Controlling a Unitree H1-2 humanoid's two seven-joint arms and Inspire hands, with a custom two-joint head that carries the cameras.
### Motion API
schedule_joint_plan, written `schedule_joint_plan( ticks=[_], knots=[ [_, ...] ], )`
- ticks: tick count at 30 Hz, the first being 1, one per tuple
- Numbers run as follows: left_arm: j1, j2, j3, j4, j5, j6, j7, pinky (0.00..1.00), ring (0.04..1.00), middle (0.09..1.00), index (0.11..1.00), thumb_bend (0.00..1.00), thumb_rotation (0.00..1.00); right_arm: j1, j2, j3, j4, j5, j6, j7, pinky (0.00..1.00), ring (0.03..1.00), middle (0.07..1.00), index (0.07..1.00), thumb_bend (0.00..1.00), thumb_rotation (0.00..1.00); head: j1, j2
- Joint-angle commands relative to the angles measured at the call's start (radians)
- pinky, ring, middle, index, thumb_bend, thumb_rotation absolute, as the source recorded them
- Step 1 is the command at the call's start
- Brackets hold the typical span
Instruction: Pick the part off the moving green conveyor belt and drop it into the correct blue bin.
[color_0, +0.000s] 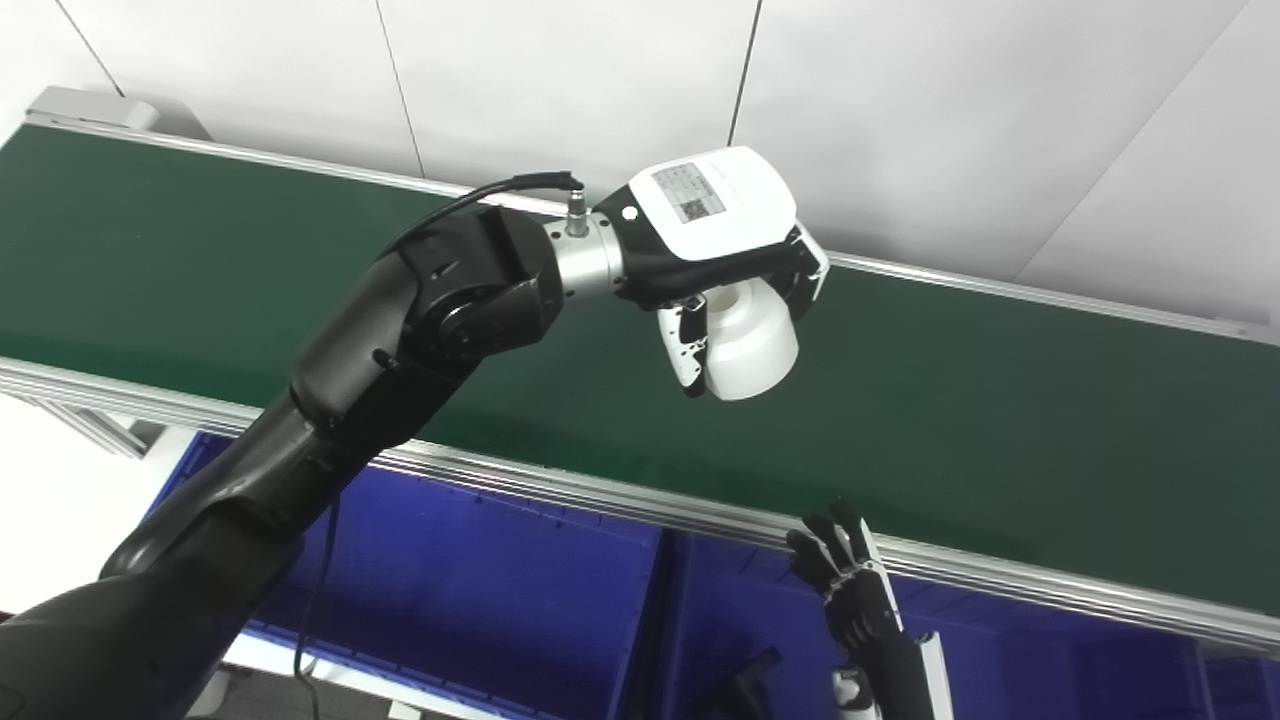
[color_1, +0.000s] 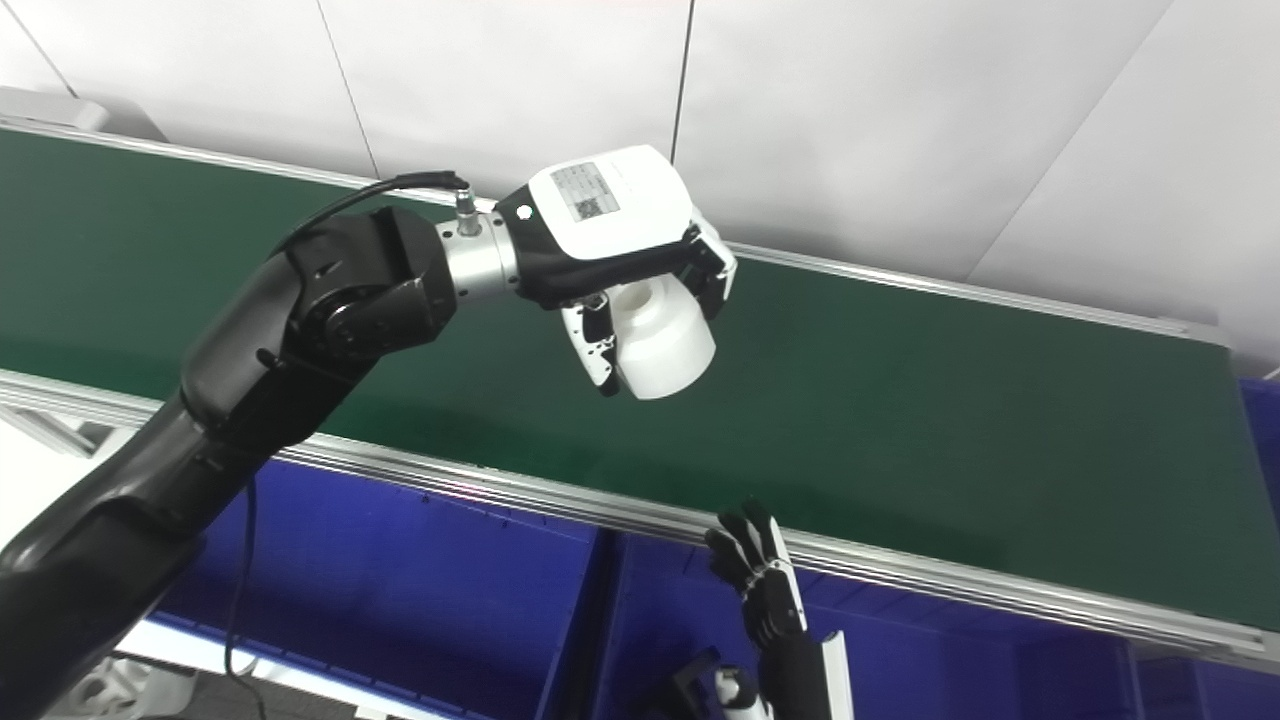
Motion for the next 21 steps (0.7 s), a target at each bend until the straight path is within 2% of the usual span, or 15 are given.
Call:
schedule_joint_plan(
  ticks=[1, 6, 7, 11, 15, 20, 21],
  knots=[
    [-0.012, 0.012, 0.026, -0.049, -0.025, 0.006, 0.021, 0.47, 0.443, 0.501, 0.490, 0.50, 0.00, 0.009, 0.010, -0.005, -0.044, 0.004, 0.010, 0.016, 0.82, 0.857, 0.898, 0.955, 0.80, 0.92, 0.006, 0.002],
    [0.053, 0.020, 0.068, -0.113, -0.062, 0.034, 0.029, 0.45, 0.446, 0.499, 0.485, 0.50, 0.00, 0.000, 0.018, -0.015, -0.038, 0.006, 0.012, 0.026, 0.81, 0.848, 0.891, 0.950, 0.80, 0.91, 0.015, 0.008],
    [0.075, 0.025, 0.081, -0.134, -0.072, 0.041, 0.029, 0.45, 0.445, 0.498, 0.486, 0.50, 0.00, -0.001, 0.021, -0.018, -0.044, 0.005, 0.020, 0.028, 0.81, 0.846, 0.890, 0.950, 0.80, 0.91, 0.032, 0.022],
    [0.145, 0.047, 0.113, -0.199, -0.084, 0.055, 0.025, 0.45, 0.445, 0.499, 0.482, 0.50, 0.00, -0.007, 0.029, -0.024, -0.052, 0.006, 0.041, 0.036, 0.80, 0.846, 0.889, 0.954, 0.80, 0.91, 0.050, 0.017],
    [0.221, 0.071, 0.140, -0.250, -0.075, 0.027, 0.052, 0.45, 0.442, 0.500, 0.477, 0.50, 0.00, -0.016, 0.029, -0.032, -0.041, 0.018, 0.038, 0.044, 0.81, 0.851, 0.892, 0.958, 0.79, 0.90, 0.087, 0.016],
    [0.365, 0.071, 0.200, -0.341, -0.060, 0.042, 0.089, 0.44, 0.442, 0.507, 0.478, 0.50, 0.00, -0.019, 0.021, -0.046, -0.045, 0.049, 0.051, 0.060, 0.82, 0.855, 0.894, 0.964, 0.79, 0.90, 0.180, 0.006],
    [0.396, 0.065, 0.212, -0.359, -0.057, 0.047, 0.097, 0.44, 0.440, 0.509, 0.478, 0.50, 0.00, -0.017, 0.016, -0.050, -0.048, 0.060, 0.054, 0.064, 0.83, 0.858, 0.895, 0.966, 0.79, 0.89, 0.180, 0.006]
  ],
)
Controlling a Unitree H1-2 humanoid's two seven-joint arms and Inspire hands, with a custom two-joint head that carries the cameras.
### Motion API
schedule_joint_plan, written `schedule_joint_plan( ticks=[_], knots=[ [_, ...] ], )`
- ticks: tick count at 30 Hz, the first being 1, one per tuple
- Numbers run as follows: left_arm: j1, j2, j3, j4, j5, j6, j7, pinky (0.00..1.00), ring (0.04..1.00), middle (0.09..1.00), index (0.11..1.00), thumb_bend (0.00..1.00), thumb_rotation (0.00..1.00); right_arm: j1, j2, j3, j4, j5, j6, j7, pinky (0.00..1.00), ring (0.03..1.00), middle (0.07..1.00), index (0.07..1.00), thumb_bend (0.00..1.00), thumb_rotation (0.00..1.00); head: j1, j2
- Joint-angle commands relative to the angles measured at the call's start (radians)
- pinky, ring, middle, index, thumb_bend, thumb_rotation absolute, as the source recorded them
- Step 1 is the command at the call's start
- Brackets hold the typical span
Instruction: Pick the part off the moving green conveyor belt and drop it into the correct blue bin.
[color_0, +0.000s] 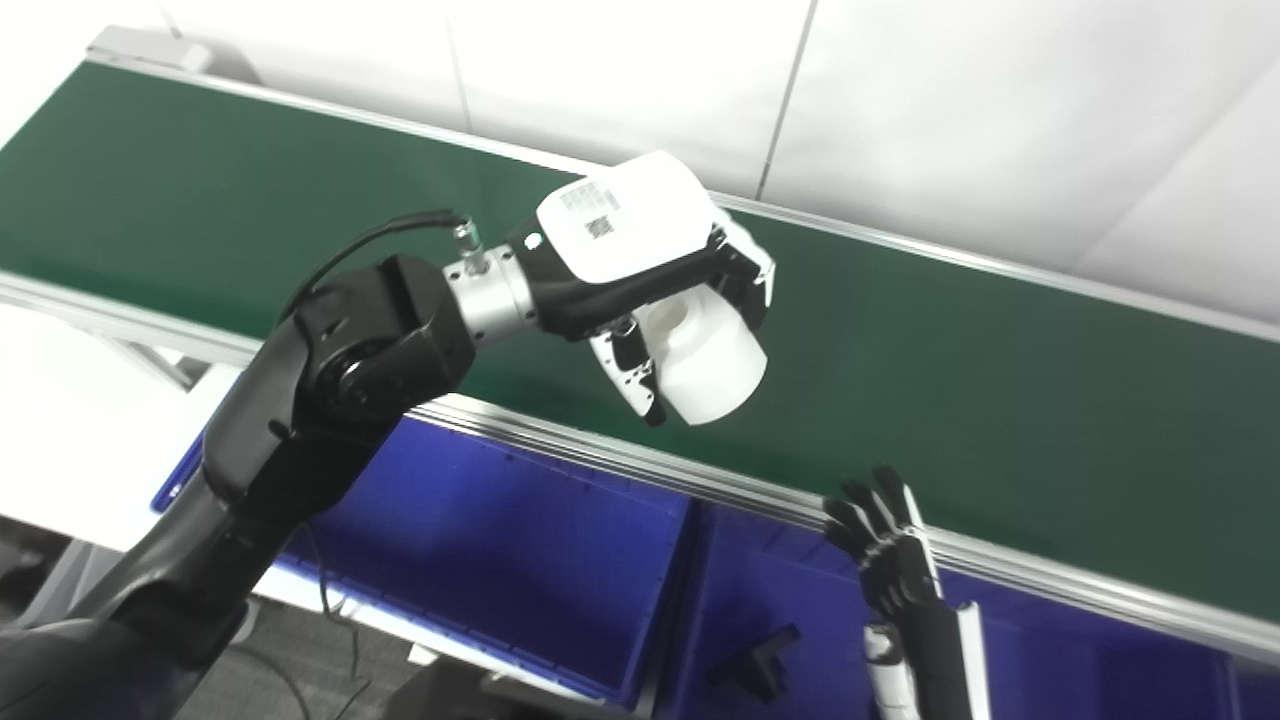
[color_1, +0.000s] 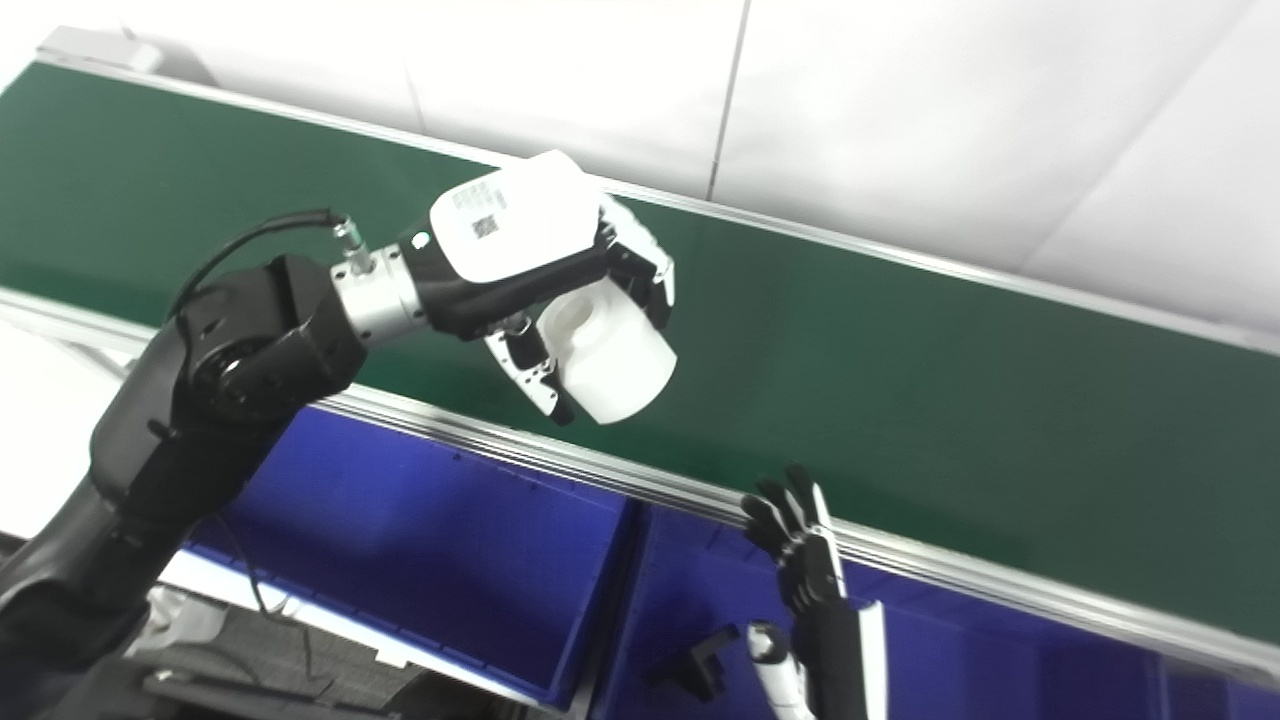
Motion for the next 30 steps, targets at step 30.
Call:
schedule_joint_plan(
  ticks=[30],
  knots=[
    [0.690, -0.250, 0.121, 0.038, 0.234, -0.218, 0.570, 0.45, 0.431, 0.506, 0.488, 0.50, 0.00, -0.015, -0.056, -0.064, 0.000, 0.117, -0.022, 0.096, 0.83, 0.856, 0.893, 0.972, 0.77, 0.87, 0.090, -0.035]
  ],
)
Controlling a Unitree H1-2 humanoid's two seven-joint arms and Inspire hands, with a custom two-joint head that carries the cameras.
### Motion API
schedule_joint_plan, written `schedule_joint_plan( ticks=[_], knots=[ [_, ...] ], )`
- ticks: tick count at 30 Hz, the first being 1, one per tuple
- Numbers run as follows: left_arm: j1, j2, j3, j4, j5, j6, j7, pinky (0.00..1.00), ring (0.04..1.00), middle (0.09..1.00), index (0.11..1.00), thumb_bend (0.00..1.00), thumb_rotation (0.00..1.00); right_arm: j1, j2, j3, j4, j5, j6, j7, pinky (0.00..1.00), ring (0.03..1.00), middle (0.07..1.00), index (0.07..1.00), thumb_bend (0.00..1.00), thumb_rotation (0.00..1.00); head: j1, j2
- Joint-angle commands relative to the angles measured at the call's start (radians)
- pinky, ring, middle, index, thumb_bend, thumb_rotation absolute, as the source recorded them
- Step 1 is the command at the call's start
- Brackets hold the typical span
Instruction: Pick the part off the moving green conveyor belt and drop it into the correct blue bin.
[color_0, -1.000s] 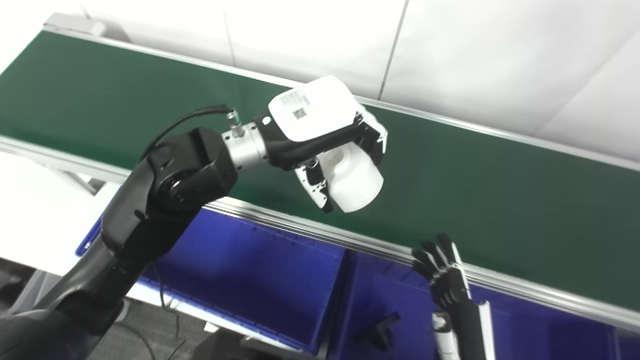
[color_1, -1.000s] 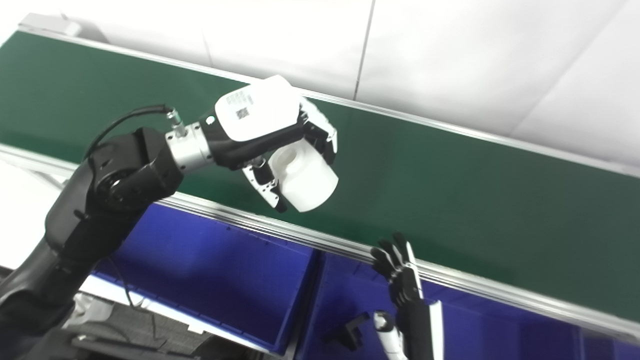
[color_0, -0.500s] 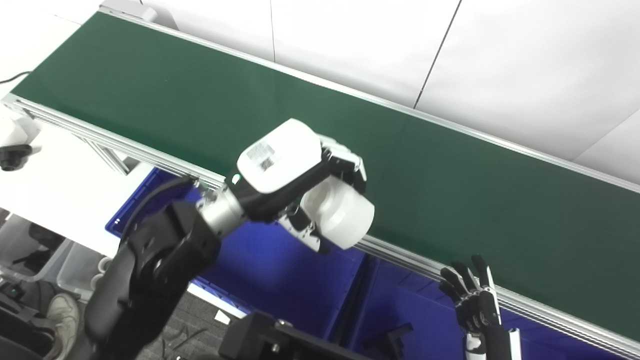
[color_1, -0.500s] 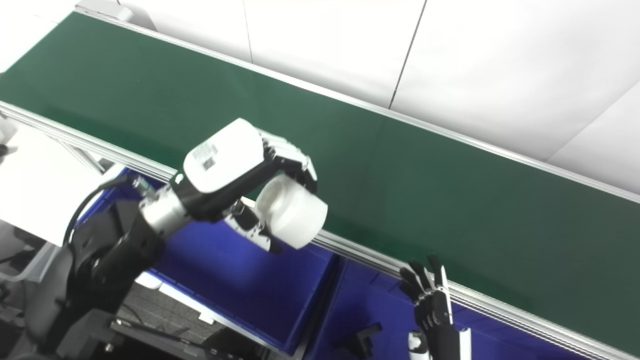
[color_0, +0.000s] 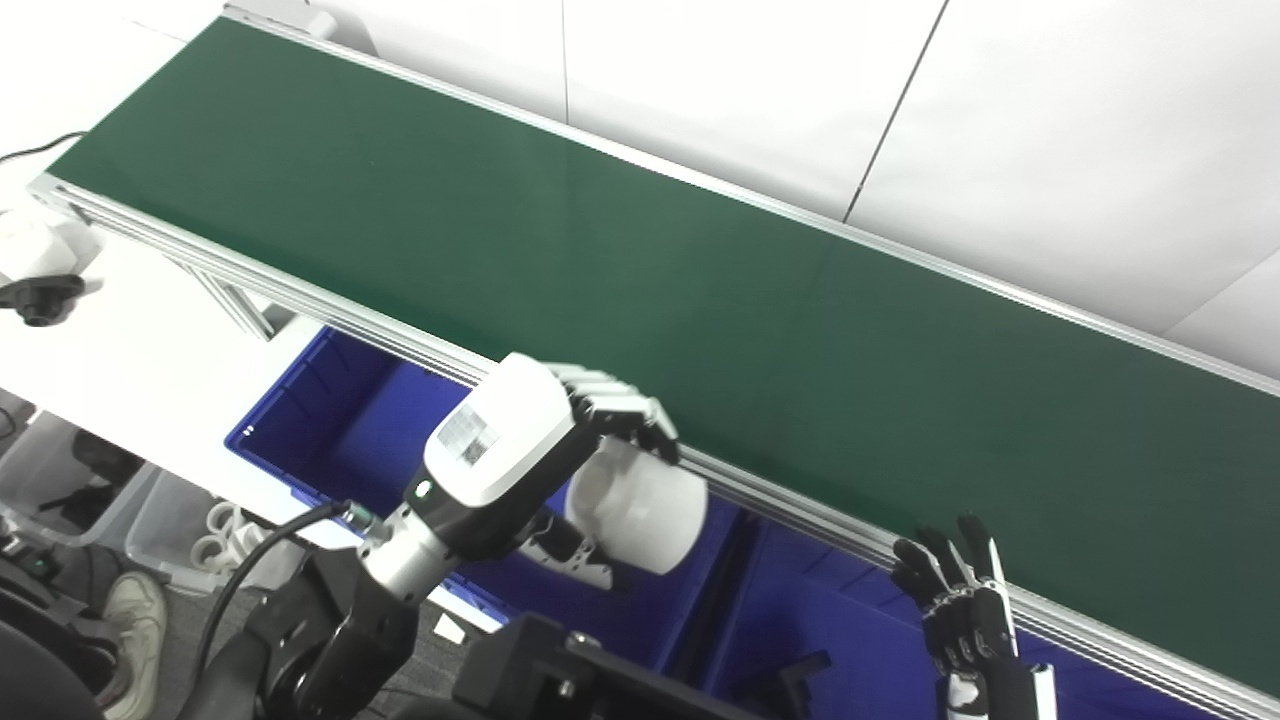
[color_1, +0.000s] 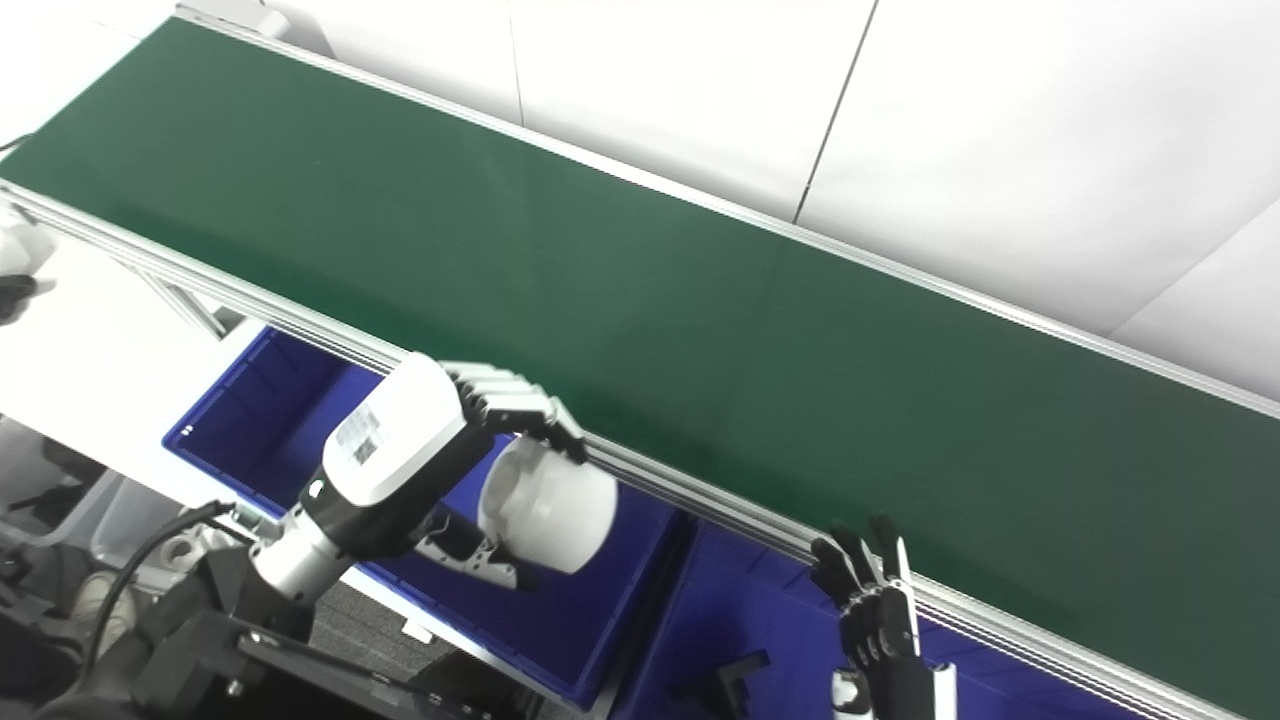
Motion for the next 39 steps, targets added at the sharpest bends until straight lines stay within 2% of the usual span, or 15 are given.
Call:
schedule_joint_plan(
  ticks=[1, 5, 8, 10, 15, 25, 28, 32, 39],
  knots=[
    [0.004, -0.006, -0.008, 0.008, 0.011, -0.022, 0.049, 0.45, 0.432, 0.506, 0.488, 0.50, 0.00, -0.006, -0.002, -0.007, 0.002, 0.005, -0.046, 0.015, 0.83, 0.857, 0.893, 0.973, 0.77, 0.87, -0.002, -0.015],
    [0.002, 0.009, -0.023, 0.046, 0.003, 0.001, 0.017, 0.45, 0.443, 0.508, 0.478, 0.50, 0.00, -0.008, -0.007, -0.017, 0.034, 0.000, -0.079, 0.022, 0.81, 0.848, 0.892, 0.971, 0.79, 0.89, -0.007, -0.052],
    [0.007, 0.019, -0.033, 0.063, -0.001, 0.003, 0.013, 0.46, 0.450, 0.508, 0.473, 0.50, 0.00, -0.001, -0.007, -0.018, 0.051, -0.004, -0.094, 0.025, 0.81, 0.845, 0.890, 0.966, 0.80, 0.89, -0.034, -0.105],
    [0.008, 0.023, -0.036, 0.072, -0.004, 0.006, 0.021, 0.46, 0.452, 0.509, 0.471, 0.50, 0.00, 0.003, -0.001, -0.017, 0.055, -0.011, -0.098, 0.021, 0.80, 0.836, 0.882, 0.957, 0.82, 0.89, -0.044, -0.104],
    [0.008, 0.027, -0.037, 0.055, -0.023, 0.034, -0.005, 0.47, 0.455, 0.505, 0.476, 0.50, 0.00, 0.013, 0.012, -0.017, 0.023, -0.033, -0.072, 0.012, 0.78, 0.822, 0.865, 0.941, 0.86, 0.89, -0.057, -0.058],
    [0.007, 0.027, -0.056, 0.041, -0.027, 0.120, -0.087, 0.47, 0.462, 0.512, 0.468, 0.50, 0.00, 0.033, -0.002, -0.021, 0.010, -0.020, -0.082, 0.024, 0.79, 0.818, 0.859, 0.938, 0.83, 0.88, -0.054, -0.064],
    [0.000, 0.024, -0.054, 0.042, -0.024, 0.145, -0.099, 0.48, 0.464, 0.512, 0.466, 0.50, 0.00, 0.031, -0.002, -0.021, 0.002, -0.018, -0.075, 0.025, 0.78, 0.817, 0.860, 0.936, 0.83, 0.88, -0.052, -0.044],
    [-0.017, 0.016, -0.046, 0.061, 0.026, 0.184, -0.090, 0.48, 0.461, 0.515, 0.466, 0.50, 0.00, 0.032, 0.001, -0.020, -0.009, -0.014, -0.068, 0.026, 0.78, 0.816, 0.860, 0.932, 0.82, 0.86, -0.055, -0.035],
    [-0.027, -0.024, -0.039, 0.078, 0.177, 0.309, -0.094, 0.45, 0.430, 0.514, 0.489, 0.50, 0.00, 0.034, 0.010, -0.016, -0.008, -0.018, -0.066, 0.023, 0.78, 0.809, 0.853, 0.919, 0.82, 0.86, -0.061, -0.040]
  ],
)
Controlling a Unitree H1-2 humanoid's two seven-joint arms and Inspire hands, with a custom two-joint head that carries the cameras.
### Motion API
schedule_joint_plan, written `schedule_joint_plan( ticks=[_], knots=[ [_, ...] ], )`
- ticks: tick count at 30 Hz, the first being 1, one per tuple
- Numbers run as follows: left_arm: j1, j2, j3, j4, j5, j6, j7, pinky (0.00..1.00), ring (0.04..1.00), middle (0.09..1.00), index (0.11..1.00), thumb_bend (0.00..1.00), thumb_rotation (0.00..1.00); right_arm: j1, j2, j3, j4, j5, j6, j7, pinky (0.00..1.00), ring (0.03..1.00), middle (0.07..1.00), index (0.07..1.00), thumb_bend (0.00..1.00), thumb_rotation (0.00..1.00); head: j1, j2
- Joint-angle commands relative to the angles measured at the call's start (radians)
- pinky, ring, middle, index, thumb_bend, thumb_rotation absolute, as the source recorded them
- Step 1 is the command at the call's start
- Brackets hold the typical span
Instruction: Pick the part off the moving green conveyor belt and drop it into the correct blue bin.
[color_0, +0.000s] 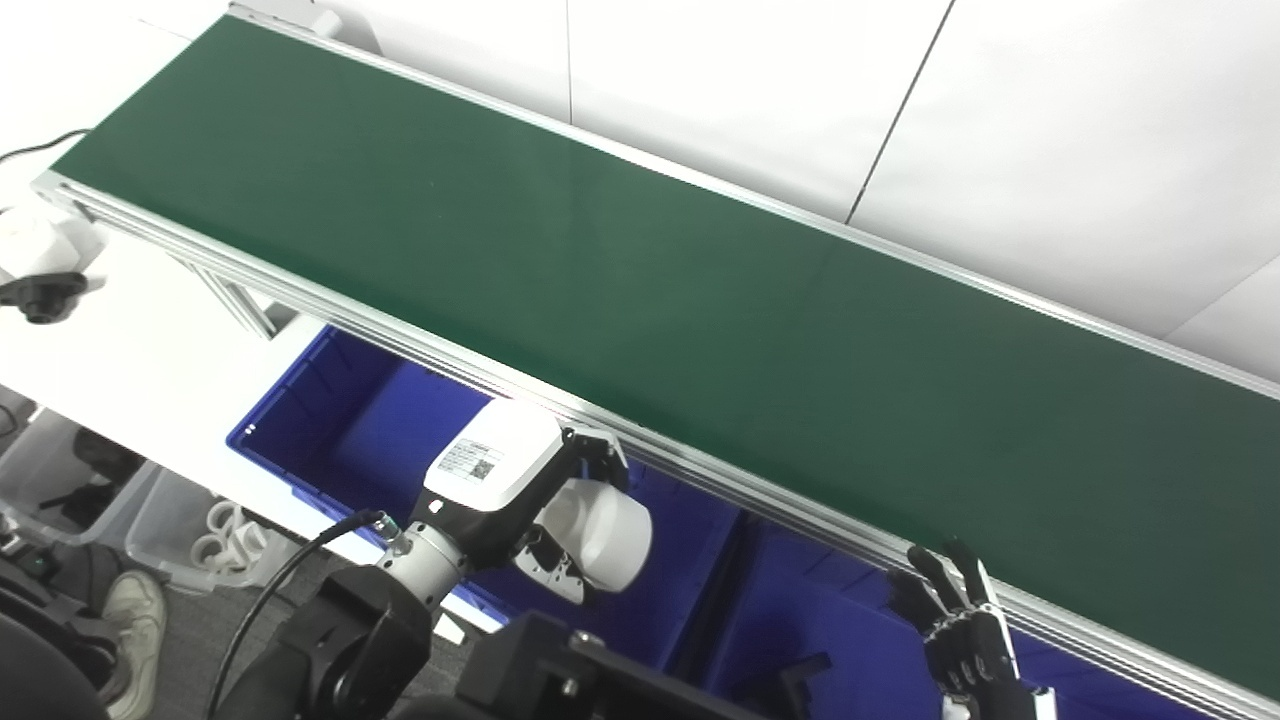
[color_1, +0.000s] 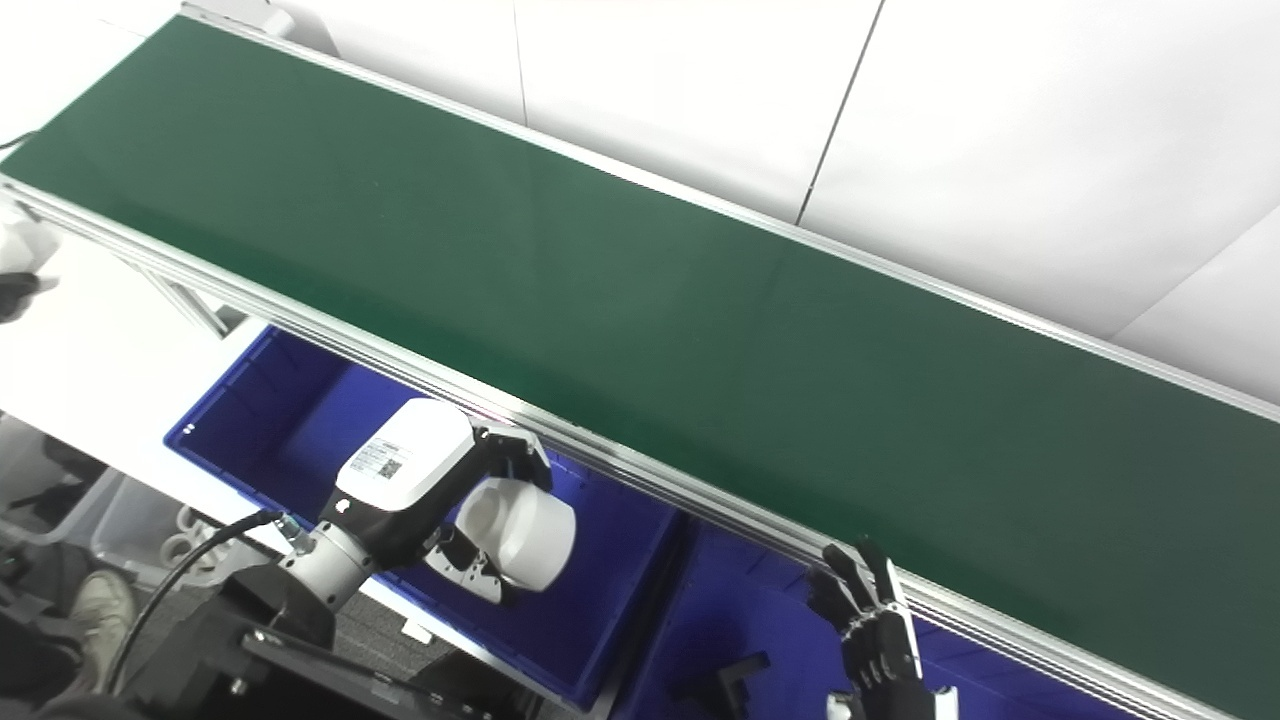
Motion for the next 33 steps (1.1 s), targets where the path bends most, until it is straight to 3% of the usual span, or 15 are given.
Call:
schedule_joint_plan(
  ticks=[1, 5, 12, 19, 21, 22, 23, 24, 25, 26, 29, 33],
  knots=[
    [-0.003, -0.002, 0.002, -0.010, 0.042, 0.035, 0.010, 0.44, 0.424, 0.514, 0.491, 0.50, 0.00, 0.009, 0.010, 0.003, -0.033, 0.004, -0.027, 0.006, 0.78, 0.808, 0.852, 0.917, 0.82, 0.86, -0.003, 0.002],
    [-0.007, -0.004, -0.004, -0.004, 0.057, 0.087, -0.023, 0.42, 0.409, 0.511, 0.493, 0.50, 0.00, 0.011, 0.017, 0.000, -0.034, -0.005, -0.023, 0.000, 0.77, 0.795, 0.838, 0.899, 0.84, 0.85, -0.003, 0.001],
    [-0.017, -0.013, -0.014, 0.017, 0.081, 0.136, 0.000, 0.39, 0.390, 0.486, 0.532, 0.50, 0.00, 0.011, 0.015, 0.000, -0.042, 0.001, -0.016, 0.005, 0.77, 0.791, 0.832, 0.882, 0.83, 0.83, -0.004, 0.002],
    [-0.020, -0.034, -0.040, -0.010, 0.219, 0.249, -0.167, 0.36, 0.371, 0.483, 0.547, 0.49, 0.00, 0.013, 0.011, -0.002, -0.053, 0.003, -0.008, 0.007, 0.76, 0.788, 0.831, 0.878, 0.83, 0.82, 0.001, 0.005],
    [-0.023, -0.034, -0.051, -0.017, 0.273, 0.265, -0.202, 0.40, 0.393, 0.505, 0.532, 0.50, 0.00, 0.014, 0.009, -0.003, -0.056, 0.003, -0.007, 0.008, 0.76, 0.785, 0.828, 0.878, 0.84, 0.82, 0.004, 0.007],
    [-0.024, -0.036, -0.055, -0.020, 0.292, 0.272, -0.216, 0.50, 0.527, 0.601, 0.510, 0.51, 0.03, 0.014, 0.007, -0.003, -0.057, 0.002, -0.008, 0.009, 0.76, 0.785, 0.830, 0.882, 0.83, 0.83, 0.004, 0.007],
    [-0.027, -0.036, -0.061, -0.027, 0.330, 0.280, -0.268, 0.61, 0.647, 0.696, 0.585, 0.65, 0.13, 0.015, 0.005, -0.004, -0.059, -0.001, -0.007, 0.009, 0.76, 0.785, 0.832, 0.886, 0.83, 0.83, 0.005, 0.007],
    [-0.028, -0.035, -0.064, -0.036, 0.355, 0.286, -0.322, 0.64, 0.674, 0.718, 0.615, 0.70, 0.16, 0.016, 0.003, -0.004, -0.059, -0.002, -0.008, 0.010, 0.76, 0.784, 0.832, 0.887, 0.83, 0.83, 0.005, 0.007],
    [-0.026, -0.039, -0.065, -0.049, 0.371, 0.293, -0.376, 0.76, 0.772, 0.804, 0.756, 0.85, 0.33, 0.016, 0.001, -0.004, -0.060, -0.002, -0.009, 0.011, 0.76, 0.785, 0.835, 0.893, 0.83, 0.84, 0.004, 0.007],
    [-0.024, -0.044, -0.064, -0.060, 0.379, 0.299, -0.418, 0.84, 0.839, 0.869, 0.875, 0.93, 0.46, 0.016, 0.000, -0.005, -0.059, -0.001, -0.010, 0.011, 0.75, 0.784, 0.836, 0.897, 0.83, 0.84, 0.004, 0.007],
    [-0.021, -0.059, -0.059, -0.081, 0.389, 0.306, -0.483, 0.97, 0.957, 0.976, 0.987, 0.99, 0.63, 0.016, 0.000, -0.006, -0.057, -0.001, -0.011, 0.010, 0.75, 0.778, 0.831, 0.897, 0.84, 0.84, 0.004, 0.007],
    [-0.022, -0.060, -0.065, -0.095, 0.421, 0.294, -0.540, 1.00, 0.999, 1.000, 1.000, 1.00, 0.67, 0.016, -0.002, -0.007, -0.056, 0.000, -0.015, 0.013, 0.74, 0.768, 0.828, 0.901, 0.83, 0.84, 0.002, 0.008]
  ],
)
